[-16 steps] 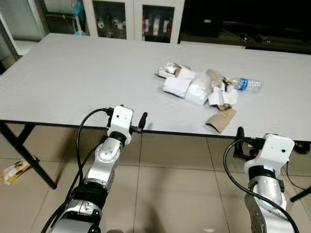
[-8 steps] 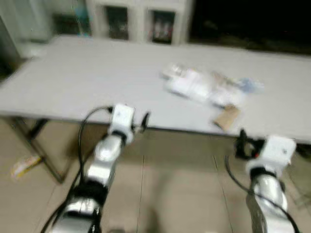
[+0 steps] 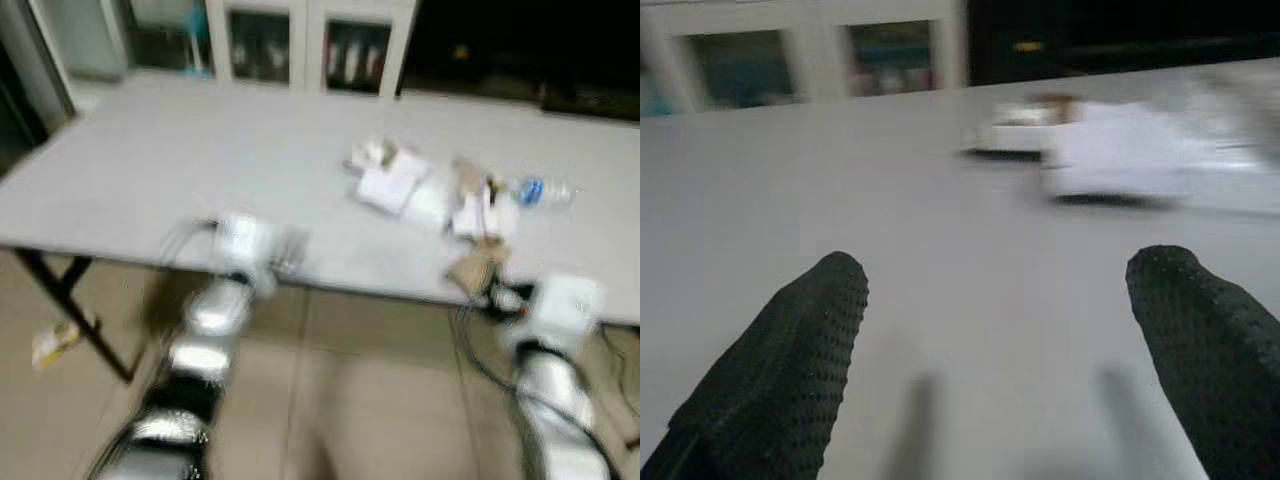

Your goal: Picking trash to rubbish bin

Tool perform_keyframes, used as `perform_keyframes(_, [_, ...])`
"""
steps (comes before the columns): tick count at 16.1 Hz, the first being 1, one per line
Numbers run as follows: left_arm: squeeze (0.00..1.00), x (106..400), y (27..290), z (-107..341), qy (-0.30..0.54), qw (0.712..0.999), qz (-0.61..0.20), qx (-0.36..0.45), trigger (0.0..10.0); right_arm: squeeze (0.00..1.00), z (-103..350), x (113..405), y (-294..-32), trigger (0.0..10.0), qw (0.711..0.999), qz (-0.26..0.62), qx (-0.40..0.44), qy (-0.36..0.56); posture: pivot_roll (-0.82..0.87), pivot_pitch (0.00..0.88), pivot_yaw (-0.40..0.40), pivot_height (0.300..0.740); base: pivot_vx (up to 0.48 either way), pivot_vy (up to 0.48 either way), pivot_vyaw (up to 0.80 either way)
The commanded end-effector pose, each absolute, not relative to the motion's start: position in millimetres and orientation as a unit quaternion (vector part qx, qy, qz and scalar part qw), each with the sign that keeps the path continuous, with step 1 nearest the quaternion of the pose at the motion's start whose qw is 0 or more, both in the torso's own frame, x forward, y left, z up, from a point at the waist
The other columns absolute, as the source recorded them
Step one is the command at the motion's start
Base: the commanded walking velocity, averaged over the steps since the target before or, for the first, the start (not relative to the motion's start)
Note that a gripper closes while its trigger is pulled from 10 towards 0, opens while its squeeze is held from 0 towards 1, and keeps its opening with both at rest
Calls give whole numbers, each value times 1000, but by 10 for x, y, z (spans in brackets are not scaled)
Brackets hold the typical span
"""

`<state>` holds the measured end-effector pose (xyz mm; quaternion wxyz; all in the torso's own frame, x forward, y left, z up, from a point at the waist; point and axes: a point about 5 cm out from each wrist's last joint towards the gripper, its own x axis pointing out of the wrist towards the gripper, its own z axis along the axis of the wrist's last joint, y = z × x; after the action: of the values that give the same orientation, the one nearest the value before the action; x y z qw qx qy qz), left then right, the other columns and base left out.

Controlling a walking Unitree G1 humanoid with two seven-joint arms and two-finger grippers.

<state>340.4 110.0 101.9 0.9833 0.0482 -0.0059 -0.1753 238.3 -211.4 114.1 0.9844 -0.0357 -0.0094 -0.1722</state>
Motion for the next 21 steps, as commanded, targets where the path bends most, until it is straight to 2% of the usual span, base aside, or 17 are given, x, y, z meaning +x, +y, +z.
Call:
perform_keyframes(1, [0,3441,1249,1072,-11,985,-160,63,10000,0,1193,2422,-2041,10000,986,-162,-36,-23,201,45,-47,740,480,0,0])
perform_keyframes(3, [0,3432,1229,1076,-15,985,-164,58,10000,0,1199,2417,-2044,10000,985,-167,-40,-26,201,45,-47,740,407,0,0])
perform_keyframes(10, [0,3415,1203,1053,-12,985,-164,55,10000,0,1205,2430,-2043,10000,983,-174,-44,-23,199,47,-48,740,0,0,0])
perform_keyframes(17, [0,3420,1210,1047,-7,985,-162,54,10000,0,1169,2445,-2025,10000,984,-174,-38,-16,202,48,-48,740,0,0,-707])
perform_keyframes(21, [0,3426,1208,1039,-2,985,-167,54,10000,0,1175,2454,-2000,10000,984,-170,-38,-20,204,47,-44,740,0,0,0])
